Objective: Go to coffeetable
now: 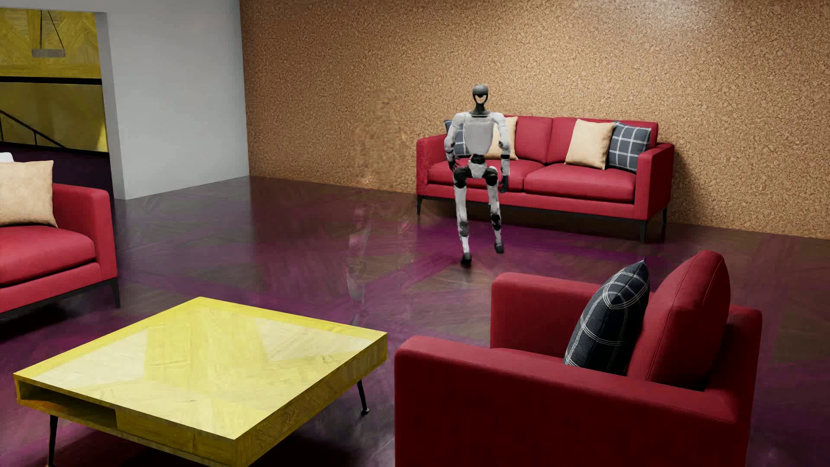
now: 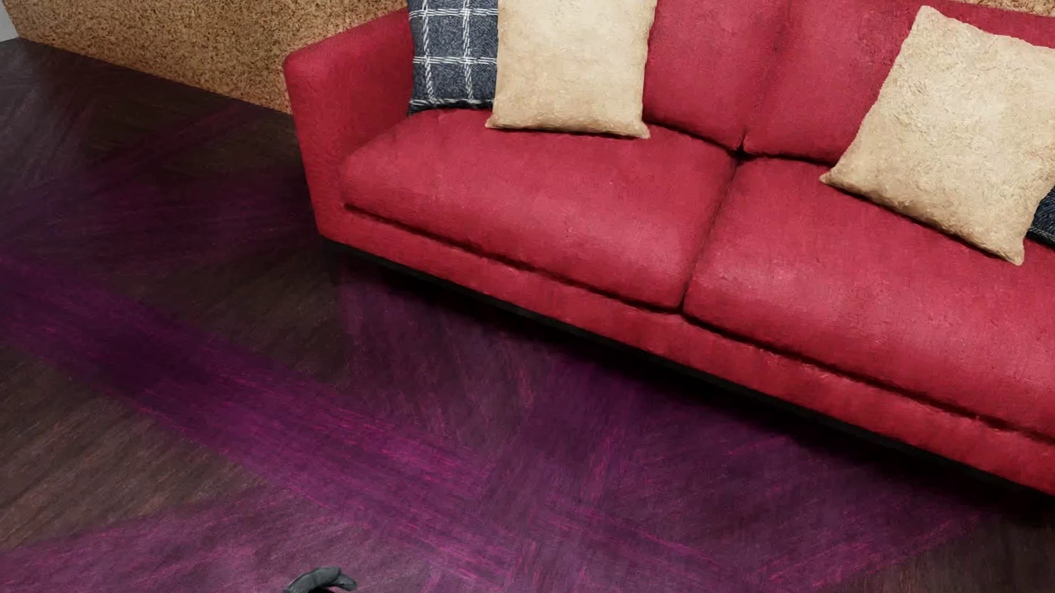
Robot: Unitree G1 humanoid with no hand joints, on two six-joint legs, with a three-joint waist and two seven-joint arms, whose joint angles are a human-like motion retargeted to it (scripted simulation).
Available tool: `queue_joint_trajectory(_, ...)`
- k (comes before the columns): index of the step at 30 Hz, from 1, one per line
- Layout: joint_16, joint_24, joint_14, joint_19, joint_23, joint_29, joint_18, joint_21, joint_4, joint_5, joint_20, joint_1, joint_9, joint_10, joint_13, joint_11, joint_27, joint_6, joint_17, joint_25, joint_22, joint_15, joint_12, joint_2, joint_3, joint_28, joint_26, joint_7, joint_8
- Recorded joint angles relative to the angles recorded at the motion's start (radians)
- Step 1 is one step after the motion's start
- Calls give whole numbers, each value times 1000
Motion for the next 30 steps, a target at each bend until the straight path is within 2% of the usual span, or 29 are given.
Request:
queue_joint_trajectory(1,-1,0,-3,0,-10,0,0,24,49,0,13,43,4,21,14,37,0,0,-3,0,0,50,13,13,-29,0,0,0,0)
queue_joint_trajectory(2,-4,0,11,0,1,0,0,53,79,-10,-4,53,-23,37,12,134,0,-9,-4,0,18,183,28,-39,-43,0,0,0,0)
queue_joint_trajectory(3,-35,0,45,0,23,0,0,66,145,9,60,50,-31,79,5,226,0,7,12,0,39,276,68,-55,-43,0,0,0,0)
queue_joint_trajectory(4,-57,0,95,0,75,0,0,76,164,3,28,50,-18,143,-37,325,0,20,5,0,148,265,53,-58,-29,0,0,0,0)
queue_joint_trajectory(6,-68,0,285,0,77,0,0,50,190,37,-74,-22,3,264,-105,369,0,16,3,0,343,153,27,-32,-25,0,0,0,0)
queue_joint_trajectory(7,-63,0,407,0,33,0,0,45,205,35,-144,-67,18,274,-133,362,0,21,-11,0,412,113,14,15,-17,0,0,0,0)
queue_joint_trajectory(9,-54,0,514,0,-66,0,0,2,197,25,-184,-119,39,204,-173,331,0,13,-45,0,485,71,38,86,43,0,0,0,0)
queue_joint_trajectory(11,-28,0,795,0,-161,0,0,-92,204,35,-153,-198,38,201,-199,305,0,20,-84,0,482,34,99,130,70,0,0,0,0)
queue_joint_trajectory(13,0,0,809,0,-190,0,0,-236,220,47,-144,-220,36,160,-206,288,0,34,-105,0,467,1,128,183,77,0,0,0,0)
queue_joint_trajectory(14,1,0,809,0,-188,0,0,-307,228,49,-104,-213,27,134,-202,290,0,40,-107,0,474,-11,140,199,88,0,0,0,0)
queue_joint_trajectory(15,34,0,809,0,-184,0,0,-366,230,47,-161,-199,31,98,-204,292,0,50,-116,0,417,-22,147,214,105,0,0,0,0)
queue_joint_trajectory(16,19,0,812,0,-168,0,0,-424,241,48,-110,-216,26,80,-215,293,0,60,-123,0,449,-38,139,222,102,0,0,0,0)
queue_joint_trajectory(17,33,0,813,0,-147,0,0,-429,245,45,-115,-226,24,64,-224,301,0,60,-130,0,448,-50,138,236,103,0,0,0,0)
queue_joint_trajectory(21,41,0,690,0,-109,0,0,-384,237,29,-62,-273,31,20,-237,310,0,56,-168,0,412,-101,109,254,151,0,0,0,0)
queue_joint_trajectory(26,33,0,536,0,-162,0,0,-350,224,2,-38,-341,47,-31,-226,302,0,57,-154,0,361,-80,98,262,191,0,0,0,0)
queue_joint_trajectory(30,11,0,522,0,-183,0,0,-277,196,-6,-65,-439,74,-27,-270,264,0,52,-143,0,389,-89,86,278,233,0,0,0,0)
